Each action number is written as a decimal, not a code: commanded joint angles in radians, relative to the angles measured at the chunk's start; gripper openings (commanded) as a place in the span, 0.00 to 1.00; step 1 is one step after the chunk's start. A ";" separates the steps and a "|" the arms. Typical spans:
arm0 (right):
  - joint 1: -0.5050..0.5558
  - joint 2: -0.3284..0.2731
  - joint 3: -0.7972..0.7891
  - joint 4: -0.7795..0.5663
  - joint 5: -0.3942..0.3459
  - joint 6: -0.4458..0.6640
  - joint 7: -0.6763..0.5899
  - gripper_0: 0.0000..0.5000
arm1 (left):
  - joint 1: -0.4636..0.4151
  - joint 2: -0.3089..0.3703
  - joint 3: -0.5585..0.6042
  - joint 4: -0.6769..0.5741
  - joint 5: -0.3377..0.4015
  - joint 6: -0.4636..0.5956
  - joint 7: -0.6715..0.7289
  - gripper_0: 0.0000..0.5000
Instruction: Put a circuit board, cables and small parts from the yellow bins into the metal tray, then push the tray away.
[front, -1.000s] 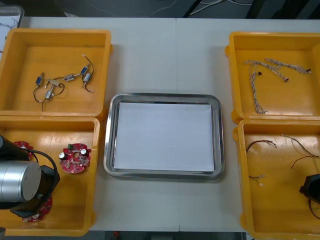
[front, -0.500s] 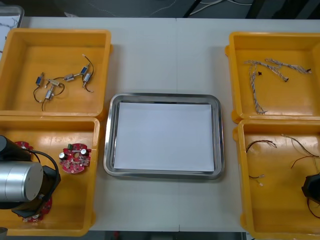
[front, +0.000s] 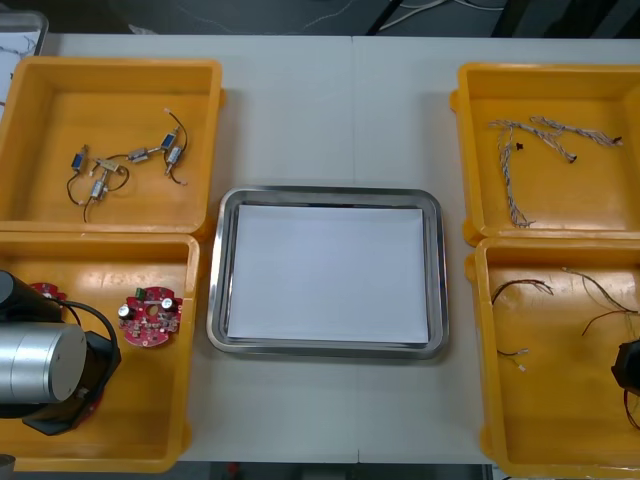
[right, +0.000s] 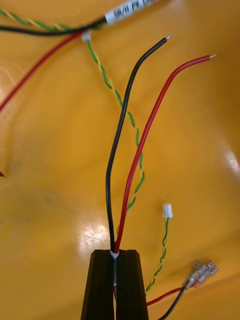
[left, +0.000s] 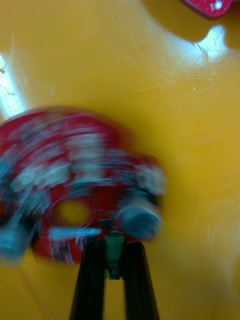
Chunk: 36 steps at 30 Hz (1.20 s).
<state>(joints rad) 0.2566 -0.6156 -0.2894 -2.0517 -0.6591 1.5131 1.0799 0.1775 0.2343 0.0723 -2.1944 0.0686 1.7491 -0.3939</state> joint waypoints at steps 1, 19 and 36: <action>-0.033 -0.020 -0.053 -0.062 -0.008 0.032 0.000 0.00 | -0.001 -0.020 -0.017 -0.010 -0.013 -0.008 0.041 0.00; -0.112 -0.099 -0.083 -0.168 0.042 0.153 0.057 0.00 | -0.101 0.025 0.073 -0.090 -0.013 0.150 -0.025 0.00; -0.281 -0.110 -0.149 -0.196 -0.074 0.407 0.331 0.00 | -0.308 0.207 0.159 -0.189 0.189 0.171 -0.309 0.00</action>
<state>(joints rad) 0.0231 -0.6857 -0.4055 -2.2011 -0.7132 1.8900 1.3382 -0.0792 0.3804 0.2043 -2.3173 0.2071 1.9107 -0.5973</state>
